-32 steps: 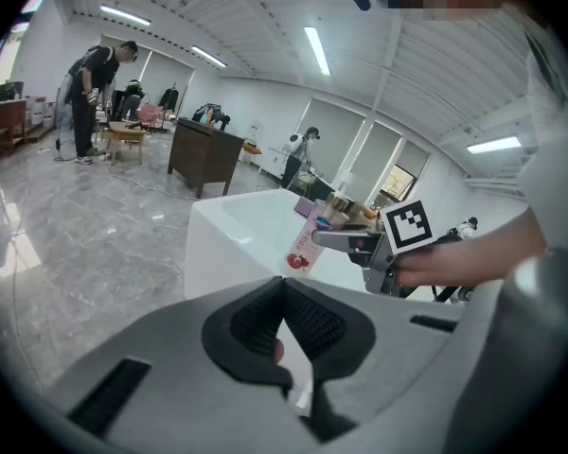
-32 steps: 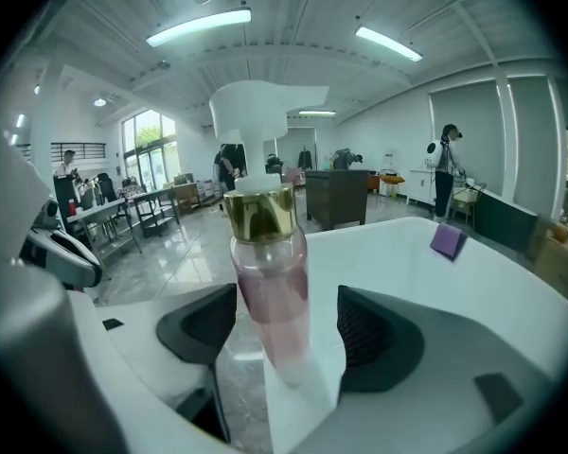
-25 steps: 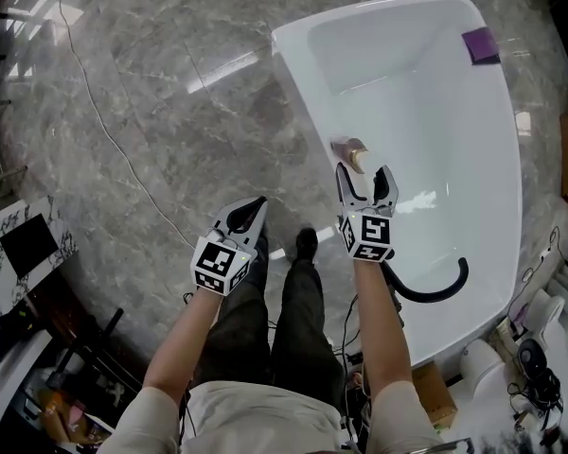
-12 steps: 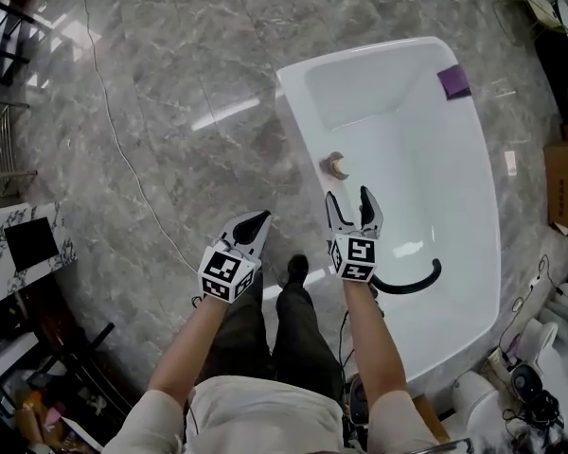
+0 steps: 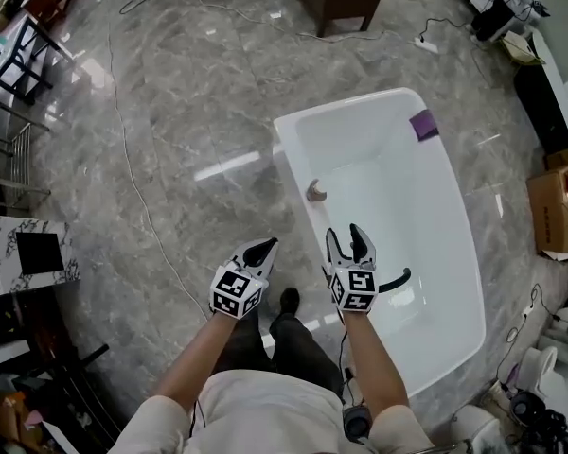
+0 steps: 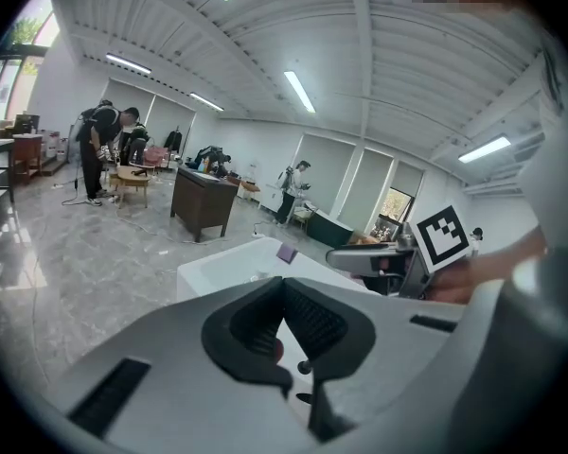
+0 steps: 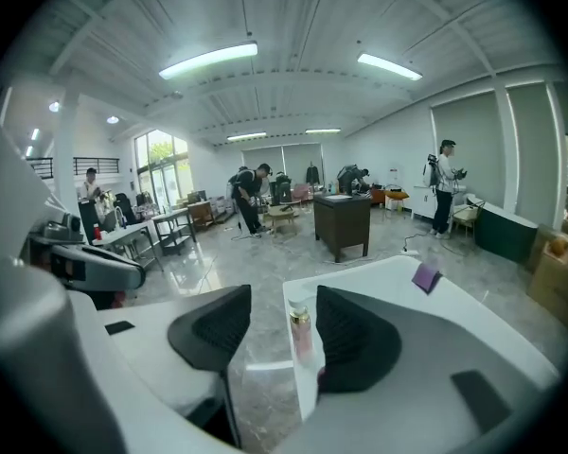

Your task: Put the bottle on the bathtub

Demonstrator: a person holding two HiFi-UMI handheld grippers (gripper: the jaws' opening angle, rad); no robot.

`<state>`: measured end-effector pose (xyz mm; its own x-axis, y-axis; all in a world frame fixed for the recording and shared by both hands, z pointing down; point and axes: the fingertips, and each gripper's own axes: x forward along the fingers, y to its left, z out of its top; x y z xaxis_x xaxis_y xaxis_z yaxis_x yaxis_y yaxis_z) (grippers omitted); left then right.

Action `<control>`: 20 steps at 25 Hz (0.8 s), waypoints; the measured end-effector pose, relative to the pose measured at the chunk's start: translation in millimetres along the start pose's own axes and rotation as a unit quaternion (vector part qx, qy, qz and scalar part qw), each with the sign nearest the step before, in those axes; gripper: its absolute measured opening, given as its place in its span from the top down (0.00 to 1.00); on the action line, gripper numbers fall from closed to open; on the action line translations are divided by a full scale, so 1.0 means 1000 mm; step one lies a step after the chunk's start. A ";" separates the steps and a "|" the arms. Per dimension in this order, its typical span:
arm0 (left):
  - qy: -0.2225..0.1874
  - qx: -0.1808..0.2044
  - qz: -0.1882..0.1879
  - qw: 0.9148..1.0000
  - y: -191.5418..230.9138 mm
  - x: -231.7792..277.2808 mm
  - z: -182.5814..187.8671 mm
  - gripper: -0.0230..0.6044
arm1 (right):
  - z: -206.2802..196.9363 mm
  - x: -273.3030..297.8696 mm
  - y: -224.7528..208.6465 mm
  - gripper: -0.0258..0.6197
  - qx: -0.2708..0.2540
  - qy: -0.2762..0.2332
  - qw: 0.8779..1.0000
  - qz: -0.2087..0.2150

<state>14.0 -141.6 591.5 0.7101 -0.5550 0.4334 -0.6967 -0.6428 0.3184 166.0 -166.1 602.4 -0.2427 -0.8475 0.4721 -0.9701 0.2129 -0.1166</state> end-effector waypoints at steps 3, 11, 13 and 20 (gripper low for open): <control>-0.007 0.003 0.000 1.000 -0.027 -0.015 0.012 0.95 | 0.020 -0.034 0.003 0.67 -0.010 -0.013 1.000 0.015; -0.032 0.001 0.022 0.999 -0.080 -0.063 0.050 0.95 | 0.060 -0.113 0.020 0.72 -0.037 -0.034 0.997 0.051; -0.041 0.002 0.028 0.999 -0.088 -0.075 0.062 0.95 | 0.073 -0.129 0.024 0.75 -0.041 -0.044 0.997 0.056; -0.054 0.024 0.021 0.998 -0.120 -0.114 0.086 0.95 | 0.097 -0.180 0.041 0.81 -0.044 -0.064 0.995 0.060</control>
<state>25.5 -46.6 431.5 0.6896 -0.6330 0.3518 -0.7216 -0.6417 0.2600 169.7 -52.0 427.5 -0.3613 -0.8671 0.3430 -0.9312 0.3542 -0.0855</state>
